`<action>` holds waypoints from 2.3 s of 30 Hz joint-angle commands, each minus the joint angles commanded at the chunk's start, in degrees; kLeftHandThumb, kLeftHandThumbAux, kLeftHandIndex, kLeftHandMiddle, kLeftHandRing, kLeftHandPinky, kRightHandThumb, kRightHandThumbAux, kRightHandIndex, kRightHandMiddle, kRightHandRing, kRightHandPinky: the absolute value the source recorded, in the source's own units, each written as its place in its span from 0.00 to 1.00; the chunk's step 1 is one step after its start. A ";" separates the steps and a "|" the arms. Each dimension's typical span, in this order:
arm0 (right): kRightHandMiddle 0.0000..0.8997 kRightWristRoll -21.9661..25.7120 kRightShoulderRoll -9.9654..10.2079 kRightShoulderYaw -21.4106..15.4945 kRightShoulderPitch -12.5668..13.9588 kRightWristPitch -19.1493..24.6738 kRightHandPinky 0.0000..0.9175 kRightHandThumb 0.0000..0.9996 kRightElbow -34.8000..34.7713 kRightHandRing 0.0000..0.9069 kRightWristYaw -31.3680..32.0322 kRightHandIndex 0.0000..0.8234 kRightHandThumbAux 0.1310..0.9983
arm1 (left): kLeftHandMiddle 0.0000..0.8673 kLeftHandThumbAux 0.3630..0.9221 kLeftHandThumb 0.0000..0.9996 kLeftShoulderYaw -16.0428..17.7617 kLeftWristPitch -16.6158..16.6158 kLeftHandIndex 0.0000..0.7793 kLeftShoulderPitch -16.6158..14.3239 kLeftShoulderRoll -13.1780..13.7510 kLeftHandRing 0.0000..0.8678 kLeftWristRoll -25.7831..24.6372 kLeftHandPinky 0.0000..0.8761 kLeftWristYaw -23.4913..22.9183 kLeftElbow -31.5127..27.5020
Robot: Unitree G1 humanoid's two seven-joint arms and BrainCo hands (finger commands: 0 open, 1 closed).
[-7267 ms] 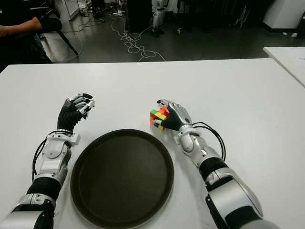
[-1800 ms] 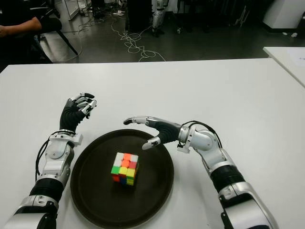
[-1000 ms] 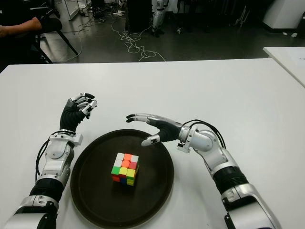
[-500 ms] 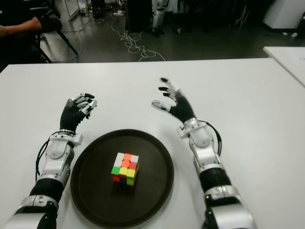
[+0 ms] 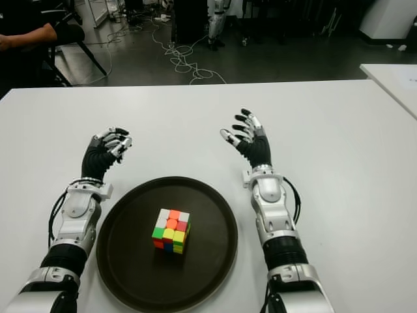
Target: Pick up the Rubik's Cube and put it in the plate
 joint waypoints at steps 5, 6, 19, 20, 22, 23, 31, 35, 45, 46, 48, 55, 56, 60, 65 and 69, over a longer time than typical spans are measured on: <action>0.25 -0.79 -0.06 0.17 -0.18 -2.44 0.33 0.18 1.65 0.28 -0.32 0.21 0.70 | 0.66 0.53 0.84 0.05 -0.15 0.54 0.00 -0.09 0.85 -0.14 0.89 -0.06 0.03; 0.25 -0.84 -0.06 0.15 -0.22 -2.69 0.33 0.18 1.86 0.28 -0.33 0.21 0.70 | 0.66 0.53 0.84 0.05 -0.17 0.54 -0.01 -0.11 0.85 -0.14 0.89 -0.05 0.04; 0.26 -2.79 -0.16 0.45 -0.73 -6.89 0.35 0.16 5.09 0.30 -2.01 0.20 0.69 | 0.66 0.53 0.85 0.25 -0.42 0.54 0.05 -0.11 0.86 -0.57 0.89 -0.51 -0.09; 0.27 -2.95 -0.14 0.45 -0.74 -7.09 0.35 0.16 5.20 0.31 -2.21 0.20 0.68 | 0.66 0.53 0.85 0.27 -0.44 0.54 0.05 -0.10 0.86 -0.66 0.89 -0.65 -0.07; 0.27 -3.20 -0.13 0.45 -0.78 -7.50 0.35 0.15 5.43 0.31 -2.59 0.20 0.68 | 0.66 0.53 0.85 0.30 -0.42 0.54 0.03 -0.09 0.86 -0.82 0.89 -0.88 -0.03; 0.27 -3.45 -0.11 0.47 -0.78 -8.02 0.35 0.15 5.64 0.31 -2.99 0.20 0.68 | 0.66 0.53 0.85 0.34 -0.34 0.54 0.03 -0.09 0.86 -0.92 0.89 -0.97 -0.01; 0.27 -4.60 -0.10 0.69 -0.82 -10.26 0.36 0.12 6.67 0.32 -4.79 0.17 0.65 | 0.67 0.53 0.85 0.51 -0.35 0.54 -0.09 -0.12 0.87 -1.48 0.90 -1.41 0.19; 0.28 -4.92 -0.08 0.74 -0.91 -11.03 0.37 0.11 7.20 0.33 -5.30 0.18 0.65 | 0.68 0.53 0.85 0.57 -0.41 0.55 -0.10 -0.13 0.87 -1.58 0.90 -1.54 0.18; 0.28 -4.86 -0.33 0.88 -1.29 -12.38 0.36 0.11 8.48 0.33 -5.49 0.20 0.66 | 0.68 0.53 0.85 0.65 -0.14 0.54 -0.07 -0.25 0.87 -1.36 0.91 -1.03 0.08; 0.28 -4.87 -0.37 0.88 -1.34 -12.51 0.36 0.11 8.63 0.33 -5.49 0.20 0.66 | 0.68 0.53 0.85 0.67 -0.16 0.54 -0.08 -0.25 0.87 -1.37 0.91 -1.03 0.13; 0.28 -4.87 -0.49 0.85 -1.49 -12.77 0.36 0.11 9.04 0.33 -5.46 0.20 0.65 | 0.68 0.53 0.85 0.73 -0.22 0.54 -0.16 -0.27 0.87 -1.38 0.91 -1.03 0.31; 0.29 -4.92 -0.68 0.87 -1.74 -12.97 0.37 0.12 9.61 0.33 -5.55 0.20 0.64 | 0.67 0.53 0.85 0.75 -0.67 0.54 -0.20 -0.31 0.86 -1.27 0.89 -1.10 0.55; 0.28 -5.01 -0.70 0.89 -1.76 -12.94 0.37 0.12 9.63 0.33 -5.67 0.19 0.64 | 0.67 0.53 0.85 0.74 -0.75 0.54 -0.22 -0.29 0.86 -1.20 0.89 -1.07 0.60; 0.28 -5.25 -0.79 0.97 -1.82 -13.05 0.37 0.12 9.77 0.34 -5.97 0.18 0.64 | 0.67 0.53 0.85 0.68 -0.90 0.54 -0.26 -0.22 0.86 -0.95 0.89 -0.87 0.75; 0.28 -5.21 -0.89 1.05 -1.86 -13.23 0.37 0.12 9.87 0.34 -5.94 0.18 0.64 | 0.67 0.53 0.85 0.65 -1.11 0.54 -0.34 -0.19 0.86 -0.77 0.89 -0.63 0.95; 0.28 -5.00 -0.92 1.00 -1.87 -13.20 0.38 0.13 9.91 0.33 -5.78 0.18 0.64 | 0.67 0.53 0.85 0.66 -1.35 0.54 -0.37 -0.23 0.86 -0.97 0.89 -0.82 1.06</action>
